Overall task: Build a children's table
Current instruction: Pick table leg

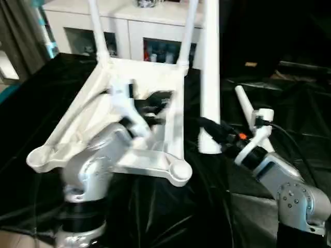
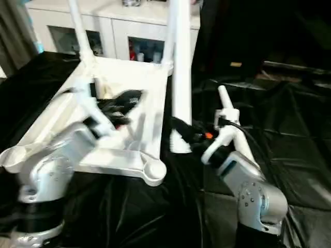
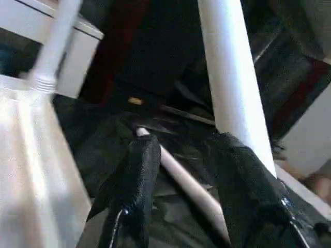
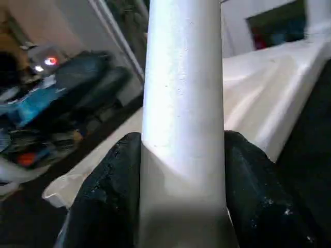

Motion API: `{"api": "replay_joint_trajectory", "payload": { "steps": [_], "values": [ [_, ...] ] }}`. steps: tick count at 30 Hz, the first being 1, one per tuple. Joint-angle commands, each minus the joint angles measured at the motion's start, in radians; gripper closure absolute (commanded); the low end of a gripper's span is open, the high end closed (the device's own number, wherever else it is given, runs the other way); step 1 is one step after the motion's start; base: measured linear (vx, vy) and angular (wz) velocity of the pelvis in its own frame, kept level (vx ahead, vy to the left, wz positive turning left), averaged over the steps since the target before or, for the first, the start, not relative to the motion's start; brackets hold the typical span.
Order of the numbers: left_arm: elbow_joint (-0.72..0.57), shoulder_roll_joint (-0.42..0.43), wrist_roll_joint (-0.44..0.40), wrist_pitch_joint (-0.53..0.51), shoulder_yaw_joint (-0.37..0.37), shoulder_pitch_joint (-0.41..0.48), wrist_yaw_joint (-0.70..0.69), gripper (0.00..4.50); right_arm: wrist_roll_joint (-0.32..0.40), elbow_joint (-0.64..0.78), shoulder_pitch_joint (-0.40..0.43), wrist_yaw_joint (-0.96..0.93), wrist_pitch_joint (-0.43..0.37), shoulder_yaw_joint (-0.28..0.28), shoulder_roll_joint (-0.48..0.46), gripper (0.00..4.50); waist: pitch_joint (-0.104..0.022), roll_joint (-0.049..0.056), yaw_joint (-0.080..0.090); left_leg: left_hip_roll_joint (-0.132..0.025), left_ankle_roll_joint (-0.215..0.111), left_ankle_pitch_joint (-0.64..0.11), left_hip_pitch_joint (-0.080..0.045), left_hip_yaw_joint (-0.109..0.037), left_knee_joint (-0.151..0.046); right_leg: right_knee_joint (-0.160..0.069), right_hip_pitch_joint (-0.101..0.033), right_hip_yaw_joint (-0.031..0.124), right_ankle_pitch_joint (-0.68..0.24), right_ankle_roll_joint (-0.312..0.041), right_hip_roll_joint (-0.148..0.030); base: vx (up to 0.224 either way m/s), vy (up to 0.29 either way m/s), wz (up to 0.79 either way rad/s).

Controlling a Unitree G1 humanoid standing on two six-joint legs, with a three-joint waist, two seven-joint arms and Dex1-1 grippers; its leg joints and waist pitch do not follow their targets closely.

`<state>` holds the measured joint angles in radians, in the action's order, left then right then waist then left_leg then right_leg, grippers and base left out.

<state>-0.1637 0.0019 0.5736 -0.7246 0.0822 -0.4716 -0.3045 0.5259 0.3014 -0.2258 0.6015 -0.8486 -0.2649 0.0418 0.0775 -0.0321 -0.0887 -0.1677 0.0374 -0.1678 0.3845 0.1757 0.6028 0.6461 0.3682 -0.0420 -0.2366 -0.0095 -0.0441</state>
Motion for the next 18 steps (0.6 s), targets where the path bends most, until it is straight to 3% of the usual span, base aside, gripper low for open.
{"api": "replay_joint_trajectory", "payload": {
  "steps": [1, 5, 7, 8, 14, 18],
  "values": [
    [0.027, -0.012, 0.019, -0.017, -0.001, -0.034, -0.015, 2.58, 0.038, 0.029, 0.004, 0.035, 0.017, 0.022, 0.016, 2.59, -0.064, -0.008, -0.001, -0.058, 0.006, -0.141, -0.02, -0.024, -0.069, -0.101, -0.029, 0.054, -0.186, -0.13, -0.101, 0.0, 0.0, 0.0],
    [0.032, -0.025, 0.055, -0.048, -0.008, -0.058, -0.035, 2.58, 0.048, 0.026, 0.003, 0.069, 0.014, 0.065, 0.041, 2.59, -0.062, -0.016, -0.001, -0.061, 0.003, -0.124, -0.018, -0.024, -0.069, -0.099, -0.029, 0.053, -0.164, -0.131, -0.102, 0.0, 0.0, 0.0],
    [0.024, -0.024, 0.069, -0.061, -0.014, -0.058, -0.042, 2.58, 0.051, 0.022, 0.003, 0.087, 0.013, 0.081, 0.048, 2.59, -0.063, -0.015, 0.0, -0.061, 0.001, -0.121, -0.019, -0.025, -0.069, -0.097, -0.029, 0.052, -0.151, -0.135, -0.1, 0.0, 0.0, 0.0],
    [0.022, -0.025, 0.077, -0.064, -0.016, -0.058, -0.043, 2.58, 0.052, 0.02, 0.004, 0.096, 0.014, 0.088, 0.052, 2.59, -0.063, -0.007, -0.002, -0.061, 0.004, -0.12, -0.02, -0.026, -0.069, -0.095, -0.029, 0.053, -0.143, -0.14, -0.1, 0.0, 0.0, 0.0],
    [0.011, -0.032, 0.143, -0.105, -0.015, -0.066, -0.079, 2.58, 0.076, 0.032, 0.02, 0.136, 0.018, 0.146, 0.084, 2.59, -0.064, -0.016, -0.002, -0.063, -0.003, -0.118, -0.019, -0.025, -0.07, -0.095, -0.034, 0.052, -0.101, -0.163, -0.101, 0.0, 0.0, 0.0],
    [-0.004, -0.028, 0.203, -0.134, -0.004, -0.056, -0.119, 2.58, 0.093, 0.037, 0.028, 0.169, 0.01, 0.168, 0.101, 2.59, -0.059, -0.014, -0.003, -0.062, -0.001, -0.135, -0.019, -0.024, -0.071, -0.099, -0.032, 0.053, -0.143, -0.164, -0.103, 0.0, 0.0, 0.0]
  ]
}}
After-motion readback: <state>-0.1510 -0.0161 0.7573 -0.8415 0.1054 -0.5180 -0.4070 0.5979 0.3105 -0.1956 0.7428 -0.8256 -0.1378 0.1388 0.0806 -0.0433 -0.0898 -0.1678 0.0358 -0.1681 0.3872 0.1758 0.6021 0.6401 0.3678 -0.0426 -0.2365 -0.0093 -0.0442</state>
